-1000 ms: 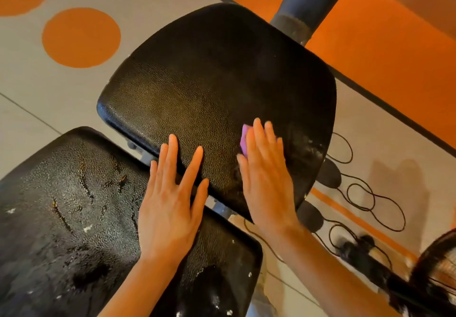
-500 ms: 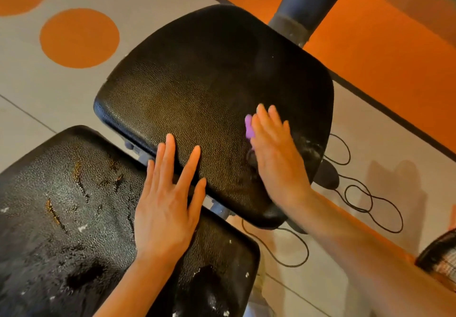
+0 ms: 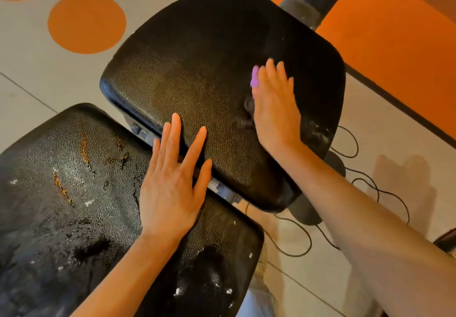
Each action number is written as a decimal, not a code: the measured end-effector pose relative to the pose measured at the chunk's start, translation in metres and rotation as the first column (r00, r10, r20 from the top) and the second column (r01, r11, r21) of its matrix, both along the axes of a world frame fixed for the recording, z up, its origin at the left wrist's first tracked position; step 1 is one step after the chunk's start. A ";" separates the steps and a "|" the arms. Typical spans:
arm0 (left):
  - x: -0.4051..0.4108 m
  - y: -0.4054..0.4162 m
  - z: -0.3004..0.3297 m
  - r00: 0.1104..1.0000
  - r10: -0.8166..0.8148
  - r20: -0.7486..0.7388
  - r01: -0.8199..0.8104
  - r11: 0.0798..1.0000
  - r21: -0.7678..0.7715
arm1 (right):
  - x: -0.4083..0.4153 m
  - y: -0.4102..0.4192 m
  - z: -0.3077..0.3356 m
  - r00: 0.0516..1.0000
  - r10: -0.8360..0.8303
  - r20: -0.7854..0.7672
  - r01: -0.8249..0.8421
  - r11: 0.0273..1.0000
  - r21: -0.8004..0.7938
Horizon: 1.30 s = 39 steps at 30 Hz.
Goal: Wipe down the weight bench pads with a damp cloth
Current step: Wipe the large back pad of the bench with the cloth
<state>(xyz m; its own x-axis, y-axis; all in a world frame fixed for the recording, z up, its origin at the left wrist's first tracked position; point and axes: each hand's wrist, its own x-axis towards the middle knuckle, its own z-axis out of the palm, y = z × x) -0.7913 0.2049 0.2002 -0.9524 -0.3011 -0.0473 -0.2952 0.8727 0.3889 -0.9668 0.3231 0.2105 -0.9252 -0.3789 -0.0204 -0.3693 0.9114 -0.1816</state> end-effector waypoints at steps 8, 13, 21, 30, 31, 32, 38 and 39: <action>-0.001 0.001 0.000 1.000 0.003 -0.006 -0.003 1.000 0.001 | 0.121 0.055 0.003 0.967 0.253 0.022 -0.253 0.957 0.140; 0.000 0.002 -0.001 1.000 -0.004 -0.003 0.004 1.000 -0.014 | 0.062 -0.021 -0.002 0.988 0.153 -0.002 -0.152 0.985 0.085; 0.000 0.002 0.001 0.999 -0.007 -0.033 0.007 1.000 -0.003 | 0.108 0.065 -0.002 0.950 0.311 0.023 -0.311 0.950 -0.015; 0.000 0.005 0.007 0.997 -0.058 -0.043 0.057 0.998 -0.014 | 0.135 0.078 0.011 0.974 0.227 0.002 -0.226 0.970 0.093; -0.001 0.012 0.008 0.992 -0.111 -0.067 0.109 0.994 -0.027 | 0.129 0.080 0.005 0.968 0.249 0.000 -0.249 0.966 0.065; -0.002 0.022 0.009 0.982 -0.168 -0.081 0.166 0.985 -0.037 | 0.114 0.073 0.003 0.972 0.236 -0.011 -0.236 0.972 0.021; -0.012 0.065 -0.001 0.980 -0.185 -0.069 0.190 0.977 0.093 | 0.091 0.050 -0.001 0.994 0.097 -0.040 -0.099 0.994 -0.054; -0.011 0.063 -0.002 0.979 -0.190 -0.073 0.197 0.975 0.102 | 0.113 0.061 0.001 0.991 0.121 -0.053 -0.123 0.991 -0.042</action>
<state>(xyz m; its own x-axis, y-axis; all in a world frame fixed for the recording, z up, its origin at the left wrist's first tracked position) -0.8025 0.2683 0.1981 -0.9942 -0.1073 -0.0077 -0.0970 0.8627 0.4963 -0.8540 0.3840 0.2114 -0.8713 -0.4888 0.0442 -0.4871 0.8502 -0.1999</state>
